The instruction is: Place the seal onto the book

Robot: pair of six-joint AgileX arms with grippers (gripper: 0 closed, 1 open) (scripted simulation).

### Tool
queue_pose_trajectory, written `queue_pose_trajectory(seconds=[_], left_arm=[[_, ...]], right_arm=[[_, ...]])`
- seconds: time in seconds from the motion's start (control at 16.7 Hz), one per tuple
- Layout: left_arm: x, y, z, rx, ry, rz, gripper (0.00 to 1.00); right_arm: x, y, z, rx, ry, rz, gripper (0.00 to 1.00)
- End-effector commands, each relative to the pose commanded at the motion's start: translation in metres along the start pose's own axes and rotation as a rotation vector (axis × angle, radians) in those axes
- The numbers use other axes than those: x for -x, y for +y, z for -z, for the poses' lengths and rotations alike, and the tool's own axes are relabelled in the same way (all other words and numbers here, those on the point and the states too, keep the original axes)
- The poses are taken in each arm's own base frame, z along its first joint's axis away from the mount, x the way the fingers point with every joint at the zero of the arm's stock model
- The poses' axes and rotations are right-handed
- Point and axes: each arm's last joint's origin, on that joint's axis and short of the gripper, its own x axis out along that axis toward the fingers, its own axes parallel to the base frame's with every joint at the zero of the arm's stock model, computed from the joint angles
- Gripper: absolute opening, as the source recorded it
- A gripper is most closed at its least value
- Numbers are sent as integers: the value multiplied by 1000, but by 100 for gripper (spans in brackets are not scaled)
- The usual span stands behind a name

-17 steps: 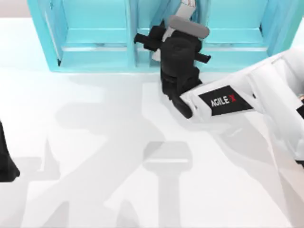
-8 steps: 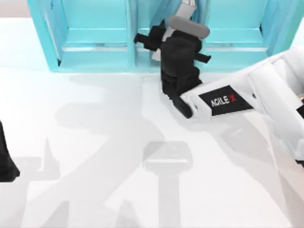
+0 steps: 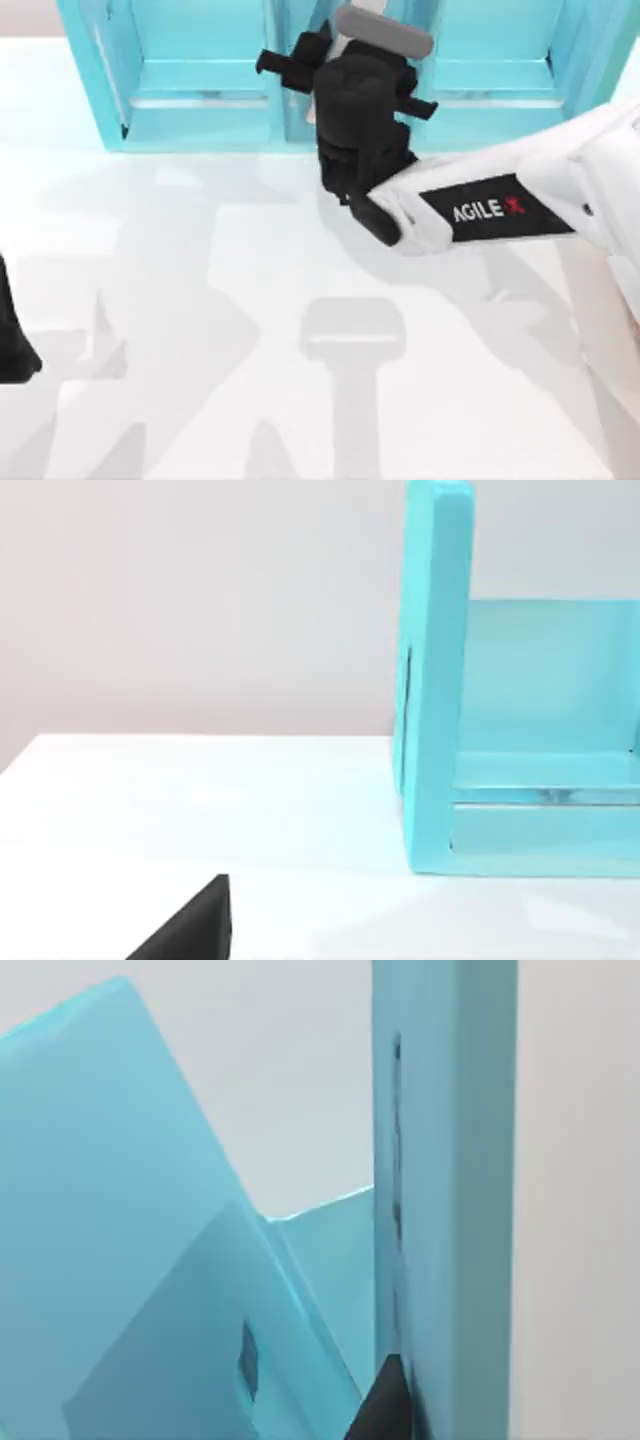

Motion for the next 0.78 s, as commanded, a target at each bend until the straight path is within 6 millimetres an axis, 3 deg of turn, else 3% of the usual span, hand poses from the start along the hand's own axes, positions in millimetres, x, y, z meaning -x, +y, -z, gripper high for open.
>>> queue_pose_trajectory(seconds=[0.24, 0.42, 0.6, 0.78], left_arm=[[0, 0, 0, 0, 0, 0, 100], [0, 0, 0, 0, 0, 0, 100], [0, 0, 0, 0, 0, 0, 100], [0, 0, 0, 0, 0, 0, 100]], right_arm=[[66, 32, -67, -9, -10, -2, 0], [116, 38, -107, -14, -16, 2, 0], [150, 36, -124, -5, -10, 9, 0], [158, 35, -126, 0, -7, 11, 0]])
